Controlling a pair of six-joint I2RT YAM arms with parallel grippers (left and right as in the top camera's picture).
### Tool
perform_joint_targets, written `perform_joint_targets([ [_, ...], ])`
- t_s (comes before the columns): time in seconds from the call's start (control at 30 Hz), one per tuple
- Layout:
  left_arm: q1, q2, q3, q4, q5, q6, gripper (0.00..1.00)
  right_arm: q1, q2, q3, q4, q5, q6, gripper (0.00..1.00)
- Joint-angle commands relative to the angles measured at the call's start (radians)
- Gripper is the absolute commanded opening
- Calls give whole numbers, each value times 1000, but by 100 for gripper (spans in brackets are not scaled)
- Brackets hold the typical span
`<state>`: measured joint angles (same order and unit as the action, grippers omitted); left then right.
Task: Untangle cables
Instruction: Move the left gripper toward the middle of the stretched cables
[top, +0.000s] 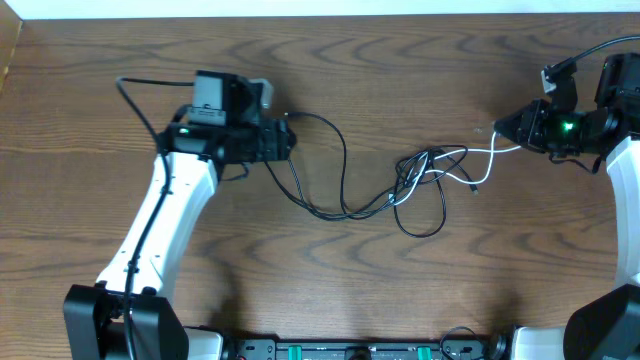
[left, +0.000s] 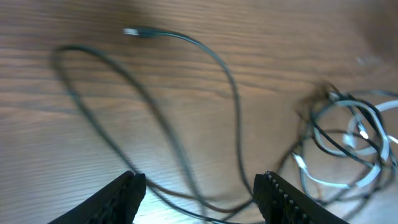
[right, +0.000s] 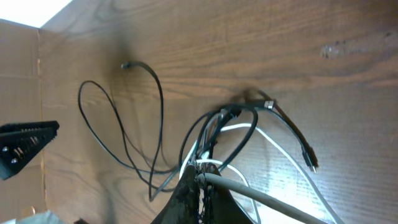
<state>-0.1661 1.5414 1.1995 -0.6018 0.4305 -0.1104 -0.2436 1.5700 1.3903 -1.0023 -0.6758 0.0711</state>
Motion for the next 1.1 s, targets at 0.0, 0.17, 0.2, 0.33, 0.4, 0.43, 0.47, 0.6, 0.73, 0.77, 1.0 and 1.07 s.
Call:
perform_joint_targets([
  [0.0, -51, 2, 14, 2, 34, 21, 62, 7, 3, 3, -21, 24, -43, 1],
  [0.17, -135, 3, 14, 19, 33, 21, 62, 9, 3, 3, -32, 41, -47, 1],
  [0.2, -154, 6, 14, 30, 33, 21, 63, 9, 3, 3, -34, 41, -47, 1],
  [0.33, -214, 23, 14, 69, 33, 21, 62, 9, 3, 3, -40, 42, -47, 1],
  [0.4, -243, 35, 14, 89, 33, 20, 63, 9, 3, 3, -41, 42, -47, 1],
  [0.43, -256, 41, 14, 96, 33, 20, 63, 8, 3, 3, -41, 42, -48, 1],
  [0.47, -269, 48, 14, 102, 33, 21, 63, 9, 3, 3, -42, 42, -55, 1],
  [0.6, -314, 79, 14, 121, 33, 21, 63, 9, 3, 3, -42, 41, -55, 1],
  [0.73, -341, 122, 14, 140, 32, 0, 63, 9, 3, 3, -42, 41, -54, 1],
  [0.77, -344, 132, 14, 147, 33, -11, 63, 9, 3, 3, -42, 41, -54, 1],
  [1.0, -358, 190, 14, 209, 33, -79, 63, 9, 3, 3, -42, 42, -66, 1],
  [1.07, -362, 195, 14, 227, 33, -83, 63, 9, 3, 3, -42, 42, -69, 1],
])
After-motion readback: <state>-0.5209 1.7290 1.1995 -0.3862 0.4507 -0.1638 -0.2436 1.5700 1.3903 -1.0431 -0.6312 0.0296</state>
